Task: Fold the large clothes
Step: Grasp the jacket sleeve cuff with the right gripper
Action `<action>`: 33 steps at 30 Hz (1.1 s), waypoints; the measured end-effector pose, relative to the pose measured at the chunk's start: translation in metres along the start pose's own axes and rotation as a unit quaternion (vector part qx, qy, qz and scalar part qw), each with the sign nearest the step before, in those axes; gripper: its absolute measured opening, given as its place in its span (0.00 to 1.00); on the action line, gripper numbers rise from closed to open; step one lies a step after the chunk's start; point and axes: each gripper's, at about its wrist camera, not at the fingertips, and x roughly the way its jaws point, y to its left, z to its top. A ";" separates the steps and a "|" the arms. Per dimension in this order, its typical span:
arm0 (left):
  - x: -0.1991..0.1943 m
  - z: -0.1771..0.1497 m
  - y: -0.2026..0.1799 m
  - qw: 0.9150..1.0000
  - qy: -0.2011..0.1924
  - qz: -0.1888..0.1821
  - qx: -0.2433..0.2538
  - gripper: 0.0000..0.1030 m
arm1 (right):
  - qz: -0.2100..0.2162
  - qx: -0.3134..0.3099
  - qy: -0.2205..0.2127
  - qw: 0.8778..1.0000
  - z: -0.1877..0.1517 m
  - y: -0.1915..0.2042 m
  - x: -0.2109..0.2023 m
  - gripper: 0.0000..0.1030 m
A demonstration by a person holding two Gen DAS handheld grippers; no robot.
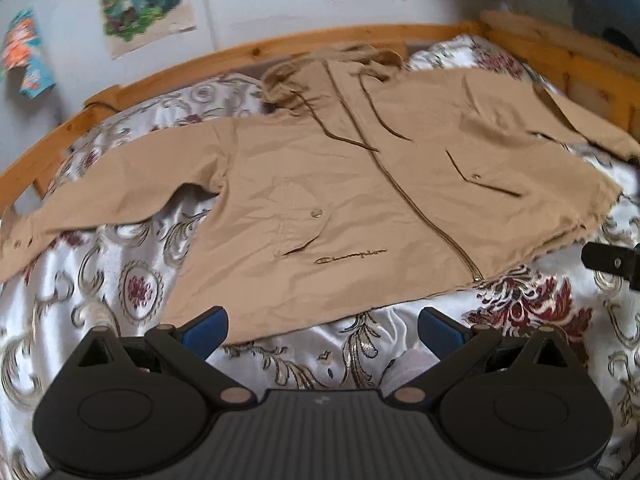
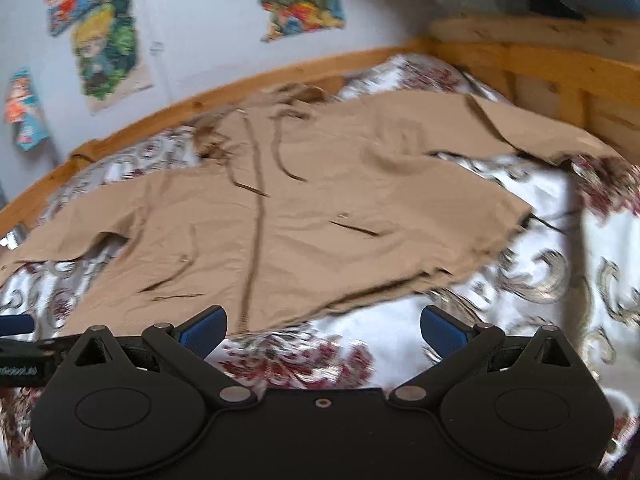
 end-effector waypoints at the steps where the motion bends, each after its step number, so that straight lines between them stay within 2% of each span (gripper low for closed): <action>1: 0.000 0.006 -0.001 1.000 0.005 -0.002 0.011 0.99 | -0.010 0.012 0.010 1.000 0.003 -0.003 0.001 1.00; 5: -0.002 0.040 -0.005 0.999 0.017 -0.009 0.047 0.99 | -0.027 0.052 0.035 0.998 0.015 -0.021 0.006 1.00; 8: -0.002 0.072 -0.011 0.998 0.030 -0.010 0.061 1.00 | -0.019 0.065 0.037 0.997 0.034 -0.036 0.001 1.00; 10: 0.002 0.091 -0.017 0.997 0.043 -0.015 0.067 1.00 | -0.005 0.065 0.023 0.998 0.055 -0.050 -0.004 1.00; 13: 0.015 0.114 -0.033 0.994 0.063 -0.013 0.091 1.00 | -0.008 0.061 0.001 0.998 0.088 -0.075 -0.007 0.99; 15: 0.029 0.124 -0.047 0.990 0.073 -0.012 0.118 1.00 | -0.023 0.045 0.011 0.999 0.109 -0.088 0.004 0.99; 18: 0.050 0.131 -0.063 0.989 0.059 -0.028 0.136 1.00 | -0.075 -0.021 0.004 0.997 0.134 -0.105 0.029 0.96; 21: 0.073 0.139 -0.072 0.990 0.032 -0.064 0.123 1.00 | -0.140 -0.102 0.003 0.985 0.148 -0.124 0.061 0.91; 23: 0.090 0.146 -0.073 0.990 0.013 -0.090 0.112 1.00 | -0.162 -0.149 0.014 0.975 0.153 -0.137 0.085 0.87; 26: 0.111 0.155 -0.066 0.990 0.011 -0.102 0.096 1.00 | -0.195 -0.224 0.040 0.954 0.155 -0.156 0.124 0.79; 28: 0.124 0.158 -0.055 0.991 0.020 -0.096 0.088 1.00 | -0.201 -0.234 0.056 0.950 0.153 -0.167 0.140 0.71; 30: 0.133 0.160 -0.041 0.992 0.029 -0.092 0.086 1.00 | -0.200 -0.240 0.052 0.948 0.153 -0.173 0.145 0.71; 32: 0.141 0.161 -0.029 0.993 0.025 -0.088 0.080 1.00 | -0.211 -0.259 0.049 0.941 0.153 -0.170 0.144 0.60; 33: 0.145 0.160 -0.025 0.993 0.023 -0.085 0.073 1.00 | -0.217 -0.265 0.050 0.938 0.154 -0.169 0.143 0.45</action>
